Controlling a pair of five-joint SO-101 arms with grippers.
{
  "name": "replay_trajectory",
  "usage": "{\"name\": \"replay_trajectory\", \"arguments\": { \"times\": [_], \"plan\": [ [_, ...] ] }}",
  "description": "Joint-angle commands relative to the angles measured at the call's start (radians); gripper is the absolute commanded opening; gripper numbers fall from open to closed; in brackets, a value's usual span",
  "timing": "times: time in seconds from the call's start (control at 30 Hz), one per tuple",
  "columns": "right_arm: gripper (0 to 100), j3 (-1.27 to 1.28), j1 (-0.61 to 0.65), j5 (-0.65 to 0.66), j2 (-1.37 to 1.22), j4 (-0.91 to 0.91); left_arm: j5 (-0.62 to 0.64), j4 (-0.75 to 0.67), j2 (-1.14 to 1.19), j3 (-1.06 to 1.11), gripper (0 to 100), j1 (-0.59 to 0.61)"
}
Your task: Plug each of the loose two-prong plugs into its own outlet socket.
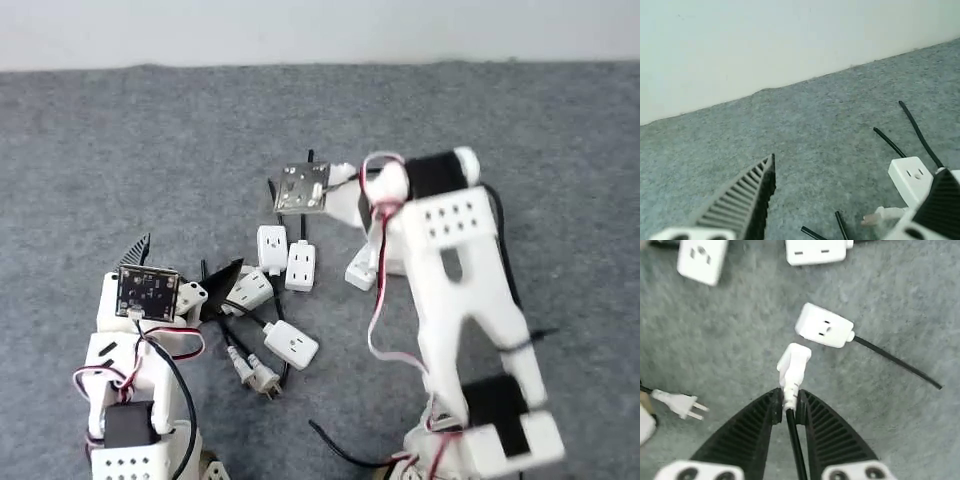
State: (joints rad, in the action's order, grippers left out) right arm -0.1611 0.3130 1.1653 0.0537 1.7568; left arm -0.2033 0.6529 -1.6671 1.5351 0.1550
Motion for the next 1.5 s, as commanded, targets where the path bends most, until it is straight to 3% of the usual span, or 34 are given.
{"name": "replay_trajectory", "arguments": {
  "times": [0.0, 0.2, 0.77, 1.23, 1.47],
  "plan": [
    [0.9, -0.163, -0.036, 0.068, -0.12, 0.041, -0.006, -0.029, -0.003, -0.007, 44, -0.003],
    [0.9, -0.195, -0.039, 0.095, -0.2, 0.041, -0.011, -0.115, -0.005, 0.059, 44, -0.003],
    [0.9, -0.195, -0.12, 0.147, -0.297, -0.044, -0.011, -0.12, -0.005, 0.062, 44, -0.003],
    [0.9, -0.367, -0.094, 0.143, -0.433, -0.071, -0.012, -0.121, -0.005, 0.064, 44, -0.003],
    [0.9, -0.425, -0.042, 0.143, -0.504, 0.013, -0.012, -0.121, -0.005, 0.064, 44, -0.003]
  ]
}}
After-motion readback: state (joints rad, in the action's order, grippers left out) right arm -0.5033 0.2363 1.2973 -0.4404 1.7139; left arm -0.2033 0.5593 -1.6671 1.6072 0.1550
